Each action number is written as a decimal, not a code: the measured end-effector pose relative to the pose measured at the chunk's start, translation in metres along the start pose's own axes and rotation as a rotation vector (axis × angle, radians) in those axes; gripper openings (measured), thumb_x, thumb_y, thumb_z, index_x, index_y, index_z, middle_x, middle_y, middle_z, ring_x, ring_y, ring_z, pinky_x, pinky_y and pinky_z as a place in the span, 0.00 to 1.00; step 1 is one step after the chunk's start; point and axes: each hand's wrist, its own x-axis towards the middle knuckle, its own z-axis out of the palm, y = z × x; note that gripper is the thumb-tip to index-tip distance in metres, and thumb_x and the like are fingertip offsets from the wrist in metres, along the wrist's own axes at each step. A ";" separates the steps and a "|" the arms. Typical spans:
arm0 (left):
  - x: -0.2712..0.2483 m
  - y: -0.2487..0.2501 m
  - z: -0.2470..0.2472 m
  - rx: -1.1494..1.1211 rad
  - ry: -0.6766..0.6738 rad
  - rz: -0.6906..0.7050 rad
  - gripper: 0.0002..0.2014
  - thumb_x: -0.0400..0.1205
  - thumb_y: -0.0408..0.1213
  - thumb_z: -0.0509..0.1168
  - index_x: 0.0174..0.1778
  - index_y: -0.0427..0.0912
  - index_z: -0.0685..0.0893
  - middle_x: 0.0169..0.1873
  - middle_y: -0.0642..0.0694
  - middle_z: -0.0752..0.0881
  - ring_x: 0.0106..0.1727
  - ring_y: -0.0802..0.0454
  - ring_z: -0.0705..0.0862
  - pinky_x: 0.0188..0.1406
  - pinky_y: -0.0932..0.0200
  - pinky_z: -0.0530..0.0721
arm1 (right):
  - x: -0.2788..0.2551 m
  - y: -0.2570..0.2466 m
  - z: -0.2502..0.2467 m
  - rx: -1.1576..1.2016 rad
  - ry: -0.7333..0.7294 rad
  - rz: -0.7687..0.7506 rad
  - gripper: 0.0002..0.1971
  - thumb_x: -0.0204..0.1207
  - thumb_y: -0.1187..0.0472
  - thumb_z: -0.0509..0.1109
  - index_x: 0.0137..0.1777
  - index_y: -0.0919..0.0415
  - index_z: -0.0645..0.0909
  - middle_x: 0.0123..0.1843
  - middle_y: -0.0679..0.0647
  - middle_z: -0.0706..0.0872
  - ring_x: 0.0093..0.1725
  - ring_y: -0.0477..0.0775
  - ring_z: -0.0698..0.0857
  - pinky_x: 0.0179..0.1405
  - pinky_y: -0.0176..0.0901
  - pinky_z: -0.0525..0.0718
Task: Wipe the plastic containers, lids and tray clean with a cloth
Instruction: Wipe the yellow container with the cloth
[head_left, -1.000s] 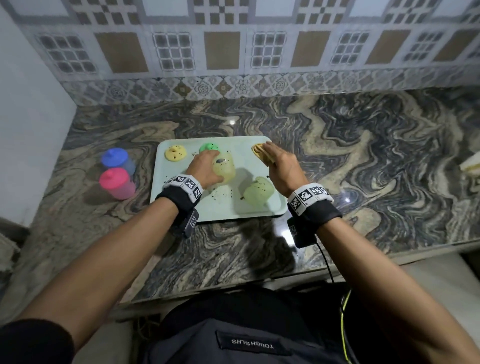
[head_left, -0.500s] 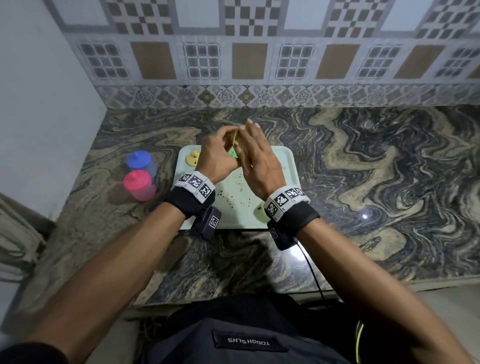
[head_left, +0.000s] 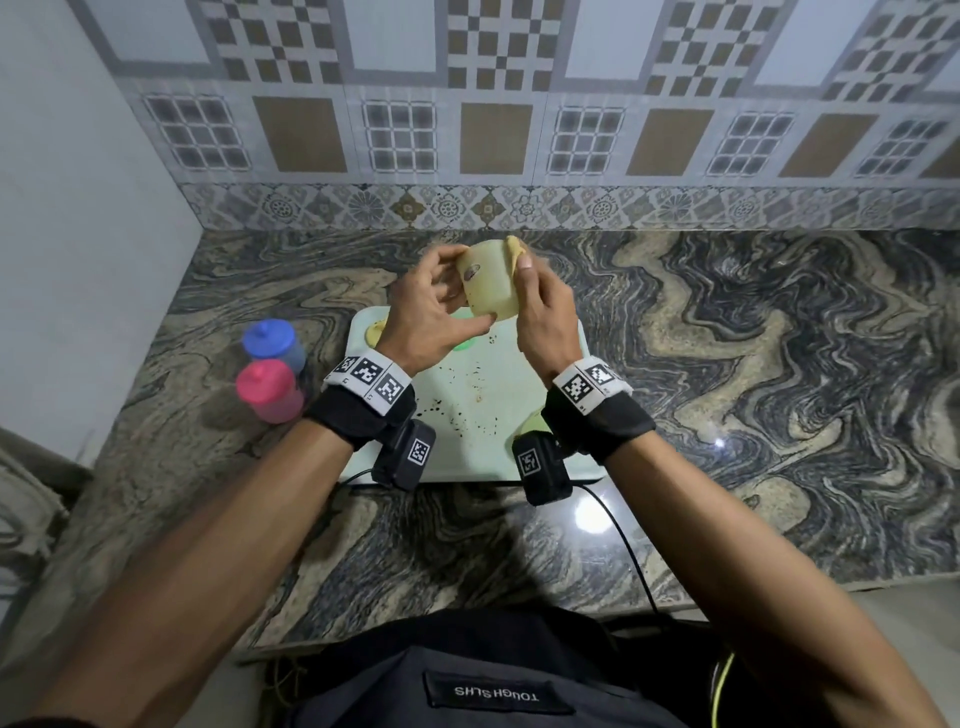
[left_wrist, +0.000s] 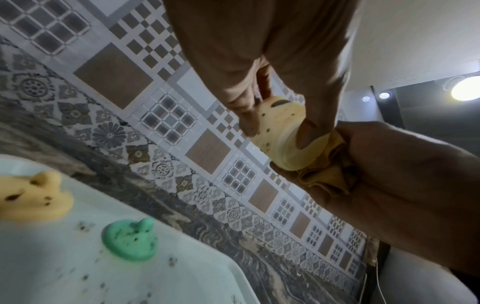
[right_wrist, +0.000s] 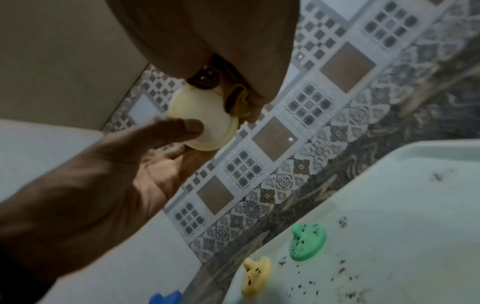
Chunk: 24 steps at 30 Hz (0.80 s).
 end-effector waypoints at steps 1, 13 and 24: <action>0.001 0.003 0.001 0.048 -0.018 0.030 0.38 0.62 0.27 0.80 0.68 0.45 0.73 0.59 0.43 0.83 0.55 0.53 0.87 0.56 0.49 0.88 | 0.000 -0.004 0.000 -0.038 -0.020 -0.024 0.23 0.88 0.51 0.56 0.81 0.58 0.69 0.72 0.56 0.82 0.67 0.49 0.82 0.62 0.36 0.79; 0.012 0.031 -0.009 0.225 -0.084 0.164 0.40 0.64 0.46 0.81 0.71 0.38 0.75 0.63 0.43 0.81 0.60 0.49 0.83 0.59 0.50 0.86 | 0.003 -0.012 0.012 0.255 0.081 -0.009 0.24 0.86 0.47 0.55 0.77 0.54 0.75 0.68 0.58 0.83 0.53 0.51 0.85 0.42 0.37 0.87; 0.009 0.044 -0.010 0.398 -0.005 0.306 0.36 0.66 0.48 0.77 0.67 0.37 0.74 0.59 0.45 0.83 0.55 0.50 0.84 0.52 0.57 0.86 | 0.005 -0.028 0.010 0.351 0.101 -0.013 0.20 0.91 0.57 0.51 0.75 0.63 0.76 0.61 0.70 0.84 0.47 0.55 0.85 0.28 0.31 0.81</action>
